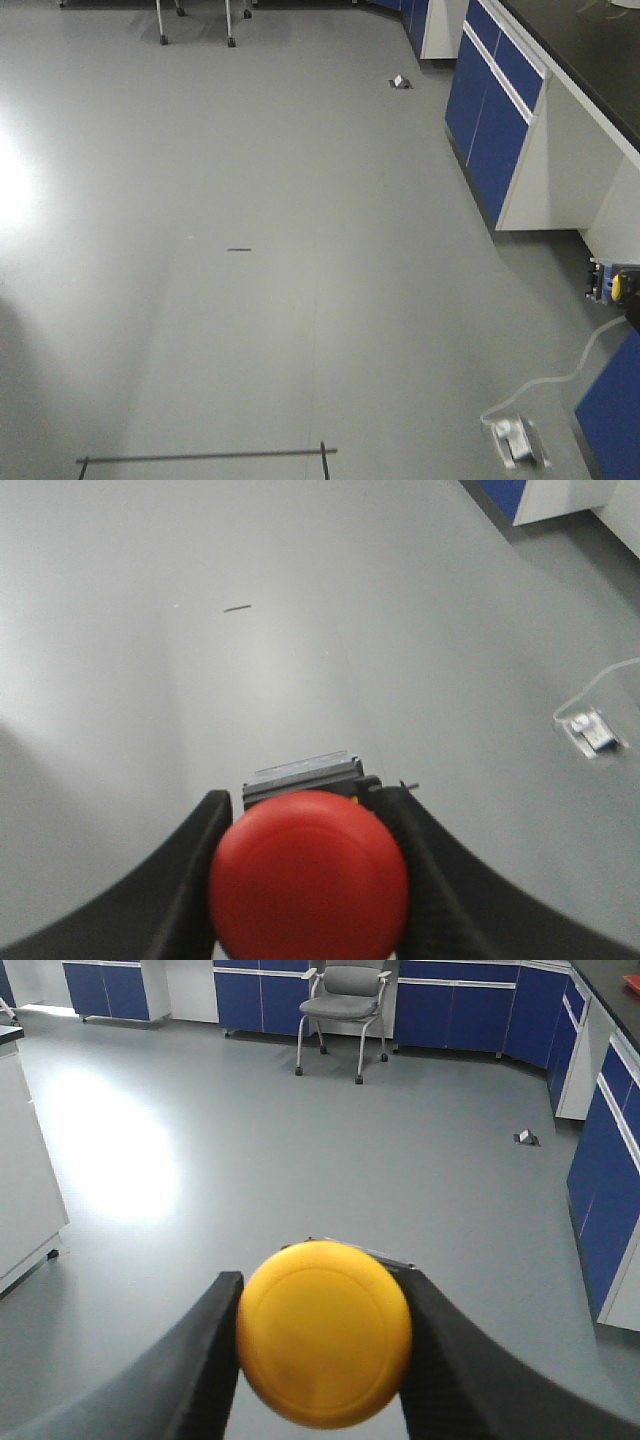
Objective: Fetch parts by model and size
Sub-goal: 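Turn the base toward the bench with the red tray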
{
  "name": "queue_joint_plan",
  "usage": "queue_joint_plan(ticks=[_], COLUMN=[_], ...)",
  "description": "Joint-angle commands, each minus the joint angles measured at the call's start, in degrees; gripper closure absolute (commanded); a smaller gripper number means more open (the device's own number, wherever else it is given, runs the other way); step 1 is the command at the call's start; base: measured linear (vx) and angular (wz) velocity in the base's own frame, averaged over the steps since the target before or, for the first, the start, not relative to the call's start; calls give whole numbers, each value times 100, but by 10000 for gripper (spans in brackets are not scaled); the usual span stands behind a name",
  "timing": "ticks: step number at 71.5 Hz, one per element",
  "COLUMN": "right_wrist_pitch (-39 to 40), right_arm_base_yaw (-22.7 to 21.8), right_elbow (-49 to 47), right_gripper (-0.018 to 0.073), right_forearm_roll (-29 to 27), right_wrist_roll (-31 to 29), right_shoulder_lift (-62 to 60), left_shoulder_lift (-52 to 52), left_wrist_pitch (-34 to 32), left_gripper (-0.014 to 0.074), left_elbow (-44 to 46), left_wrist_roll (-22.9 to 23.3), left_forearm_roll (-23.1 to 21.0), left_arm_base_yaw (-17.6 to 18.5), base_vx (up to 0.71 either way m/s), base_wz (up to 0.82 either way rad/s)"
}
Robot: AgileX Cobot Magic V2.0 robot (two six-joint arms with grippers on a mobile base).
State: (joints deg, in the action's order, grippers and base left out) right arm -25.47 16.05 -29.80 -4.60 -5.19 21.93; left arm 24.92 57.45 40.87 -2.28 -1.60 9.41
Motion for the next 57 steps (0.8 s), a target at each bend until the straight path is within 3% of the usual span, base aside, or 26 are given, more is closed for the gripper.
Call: queue_joint_plan(ticks=[1, 57], right_wrist_pitch=[480, 480], right_arm_base_yaw=[-19, -19], right_elbow=[-162, -162], right_gripper=[569, 569], right_forearm_roll=[14, 14], right_wrist_roll=[-34, -34], right_shoulder_lift=[41, 41], left_shoulder_lift=[53, 53], left_wrist_pitch=[-367, -364], left_gripper=[602, 602], left_elbow=[124, 124], left_wrist_roll=[6, 6], left_forearm_roll=[-44, -44], left_arm_base_yaw=[29, 29], base_vx=[57, 62], base_wz=[3, 0])
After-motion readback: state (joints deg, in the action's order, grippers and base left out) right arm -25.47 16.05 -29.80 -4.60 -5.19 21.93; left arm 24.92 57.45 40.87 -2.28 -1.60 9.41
